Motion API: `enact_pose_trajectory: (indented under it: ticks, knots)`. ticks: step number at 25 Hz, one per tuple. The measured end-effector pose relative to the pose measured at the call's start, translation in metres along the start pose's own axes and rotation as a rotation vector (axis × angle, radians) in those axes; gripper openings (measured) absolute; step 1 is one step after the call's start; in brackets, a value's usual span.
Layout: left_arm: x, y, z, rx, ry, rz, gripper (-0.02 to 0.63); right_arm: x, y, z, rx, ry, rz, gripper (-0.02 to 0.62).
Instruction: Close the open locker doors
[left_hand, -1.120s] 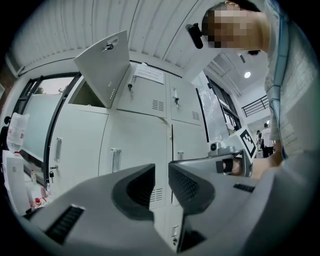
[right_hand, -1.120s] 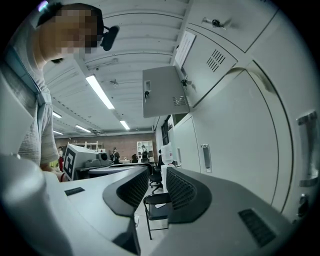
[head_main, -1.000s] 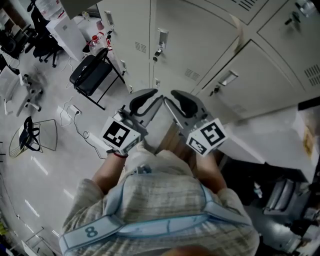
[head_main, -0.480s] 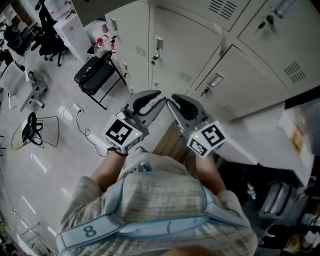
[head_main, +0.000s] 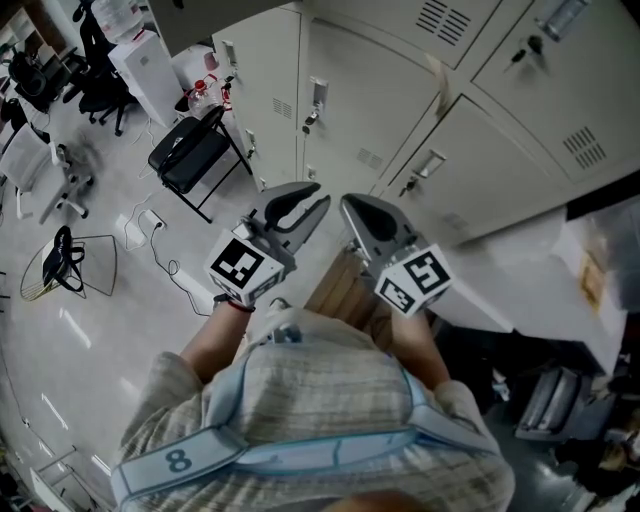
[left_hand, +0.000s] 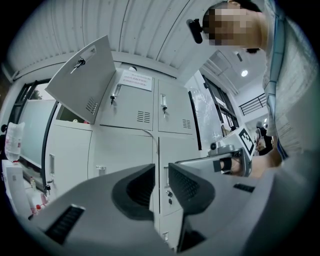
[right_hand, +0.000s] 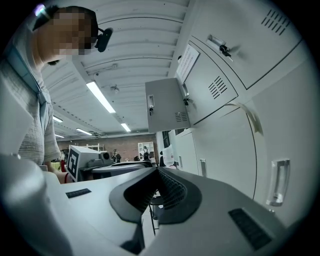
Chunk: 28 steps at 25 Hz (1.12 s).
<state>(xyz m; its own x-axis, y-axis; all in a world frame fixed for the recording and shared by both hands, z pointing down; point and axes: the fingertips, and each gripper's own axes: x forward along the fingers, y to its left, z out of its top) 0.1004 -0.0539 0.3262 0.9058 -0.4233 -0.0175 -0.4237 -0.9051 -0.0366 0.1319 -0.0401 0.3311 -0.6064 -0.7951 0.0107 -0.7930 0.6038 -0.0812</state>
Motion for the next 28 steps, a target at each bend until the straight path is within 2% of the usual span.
enact_pose_trajectory:
  ticks: [6, 22, 28]
  knots:
    - [0.006, -0.008, 0.006, -0.005, -0.043, -0.004, 0.086, -0.005, 0.000, -0.008, -0.037, 0.044, 0.004, 0.003]
    - [0.011, -0.021, -0.006, -0.033, 0.005, -0.005, 0.086, -0.023, -0.004, -0.011, -0.006, 0.044, -0.015, 0.003]
    - [0.007, -0.027, -0.011, -0.006, 0.024, -0.022, 0.086, -0.025, -0.001, -0.014, -0.003, 0.049, -0.018, 0.003]
